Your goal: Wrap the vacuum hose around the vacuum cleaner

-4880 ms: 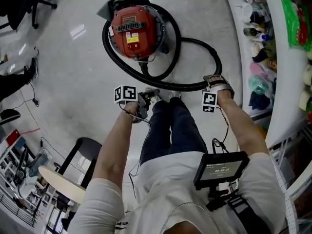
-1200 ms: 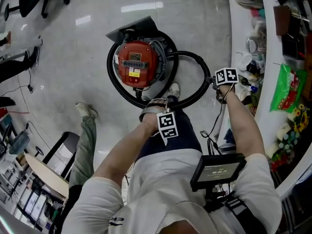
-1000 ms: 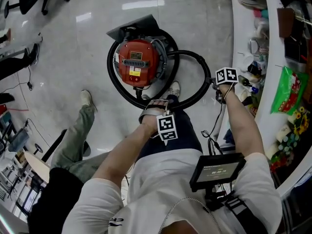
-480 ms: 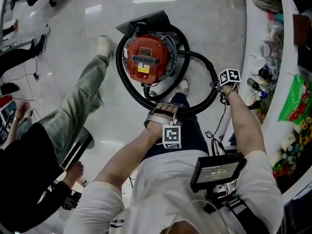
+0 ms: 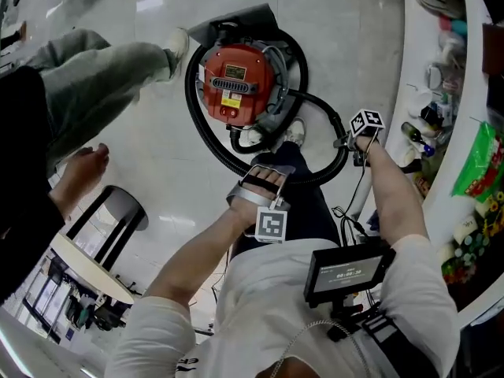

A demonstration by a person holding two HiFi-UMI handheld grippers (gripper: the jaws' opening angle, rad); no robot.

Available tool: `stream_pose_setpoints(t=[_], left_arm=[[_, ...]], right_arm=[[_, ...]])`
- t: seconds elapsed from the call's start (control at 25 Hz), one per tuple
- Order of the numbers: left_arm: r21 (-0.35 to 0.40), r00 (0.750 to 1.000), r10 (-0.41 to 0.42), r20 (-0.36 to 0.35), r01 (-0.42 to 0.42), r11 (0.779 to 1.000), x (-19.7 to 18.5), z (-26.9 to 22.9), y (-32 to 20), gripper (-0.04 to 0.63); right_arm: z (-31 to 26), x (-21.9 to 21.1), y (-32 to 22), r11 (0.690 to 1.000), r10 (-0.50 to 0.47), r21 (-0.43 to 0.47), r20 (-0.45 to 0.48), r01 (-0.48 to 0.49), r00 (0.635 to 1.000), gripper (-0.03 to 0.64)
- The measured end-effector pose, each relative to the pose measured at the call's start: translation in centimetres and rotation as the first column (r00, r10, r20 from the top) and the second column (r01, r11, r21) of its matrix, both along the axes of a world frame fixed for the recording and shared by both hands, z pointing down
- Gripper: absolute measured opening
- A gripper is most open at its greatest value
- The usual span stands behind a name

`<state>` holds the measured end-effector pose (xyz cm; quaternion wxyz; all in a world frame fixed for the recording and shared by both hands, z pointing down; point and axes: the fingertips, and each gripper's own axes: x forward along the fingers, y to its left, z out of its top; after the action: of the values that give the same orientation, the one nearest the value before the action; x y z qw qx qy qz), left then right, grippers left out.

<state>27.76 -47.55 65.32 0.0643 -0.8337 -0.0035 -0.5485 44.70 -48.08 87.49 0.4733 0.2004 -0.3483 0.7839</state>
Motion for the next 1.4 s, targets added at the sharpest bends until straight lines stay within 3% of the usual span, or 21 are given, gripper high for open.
stream_pose_setpoints(t=[0.2,0.32,0.56,0.8,1.12,1.4], left_arm=[[0.005,0.999,0.036,-0.014,-0.036,0.999,0.1,-0.3,1.2,0.138],[-0.004,0.999,0.044,-0.013,-0.044,0.999,0.1,0.0,2.0,0.138],[0.020,0.998,0.061,-0.011,-0.061,0.998,0.3,0.4,1.9,0.138],[0.056,0.998,0.038,-0.047,-0.035,0.998,1.3,0.1,0.3,0.138],[0.079,0.995,-0.021,-0.099,0.029,0.996,2.6,-1.1,-2.7,0.140],[0.135,0.991,-0.020,-0.133,0.038,0.990,2.8,-2.4,-5.2,0.139]], right_arm=[[-0.2,-0.1,2.1,0.997,0.014,-0.072,-0.004,-0.014,1.000,0.258],[-0.1,0.1,2.1,0.998,0.014,-0.056,-0.028,-0.016,1.000,0.239],[-0.5,1.2,-0.4,0.997,0.035,0.069,-0.079,-0.030,0.996,0.215],[-2.7,3.3,-5.2,0.975,0.077,0.218,-0.152,-0.042,0.985,0.201],[-7.0,5.7,-12.8,0.904,0.111,0.426,-0.206,-0.013,0.972,0.190],[-9.0,5.4,-17.2,0.859,0.142,0.511,-0.196,-0.022,0.970,0.181]])
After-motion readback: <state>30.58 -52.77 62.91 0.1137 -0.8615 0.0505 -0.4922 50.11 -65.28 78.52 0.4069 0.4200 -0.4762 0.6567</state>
